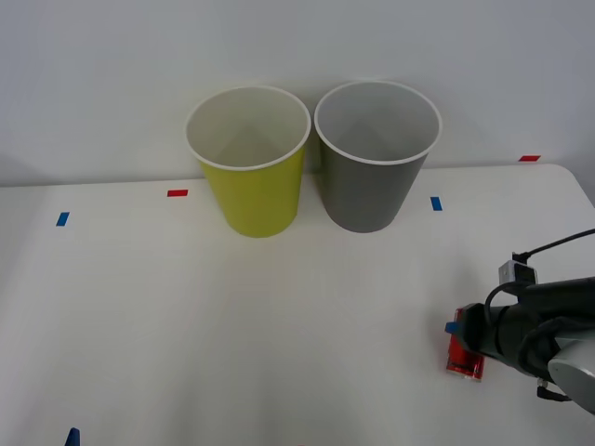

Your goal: Put cans in the gray bin and PET bottles in the light green bin.

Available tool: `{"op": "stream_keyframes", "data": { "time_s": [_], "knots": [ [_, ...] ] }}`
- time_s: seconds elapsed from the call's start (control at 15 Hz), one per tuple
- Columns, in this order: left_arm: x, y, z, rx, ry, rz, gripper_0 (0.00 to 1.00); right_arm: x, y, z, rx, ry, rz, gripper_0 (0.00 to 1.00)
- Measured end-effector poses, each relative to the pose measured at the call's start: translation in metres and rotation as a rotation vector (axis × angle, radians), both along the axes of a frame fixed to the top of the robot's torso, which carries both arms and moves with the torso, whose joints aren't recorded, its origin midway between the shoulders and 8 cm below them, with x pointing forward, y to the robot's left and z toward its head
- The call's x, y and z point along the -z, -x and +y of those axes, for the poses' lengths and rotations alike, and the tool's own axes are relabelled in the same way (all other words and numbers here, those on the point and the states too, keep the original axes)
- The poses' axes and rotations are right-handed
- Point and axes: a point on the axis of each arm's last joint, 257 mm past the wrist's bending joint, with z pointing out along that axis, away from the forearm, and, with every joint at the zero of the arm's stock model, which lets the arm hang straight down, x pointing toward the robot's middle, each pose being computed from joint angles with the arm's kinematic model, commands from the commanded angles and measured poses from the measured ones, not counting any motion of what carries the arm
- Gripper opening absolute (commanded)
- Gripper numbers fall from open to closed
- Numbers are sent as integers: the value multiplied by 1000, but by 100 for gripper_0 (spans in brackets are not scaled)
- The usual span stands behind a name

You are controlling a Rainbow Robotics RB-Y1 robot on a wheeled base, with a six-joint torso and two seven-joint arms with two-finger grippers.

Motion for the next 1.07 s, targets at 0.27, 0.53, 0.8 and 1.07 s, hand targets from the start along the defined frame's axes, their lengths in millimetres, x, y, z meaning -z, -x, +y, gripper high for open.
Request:
{"op": "stream_keyframes", "data": {
  "time_s": [0.27, 0.53, 0.8, 1.07],
  "knots": [
    [0, 0, 0, 0, 0, 0, 100, -26, -3, 7, -129, 60, -142, 0],
    [0, 0, 0, 0, 0, 0, 100, -59, -6, 14, -231, 128, -319, 0],
    [0, 0, 0, 0, 0, 0, 100, -110, -3, 21, -237, 178, -487, 0],
    [0, 0, 0, 0, 0, 0, 100, -158, -7, 25, -227, 193, -650, 0]
  ]
}}
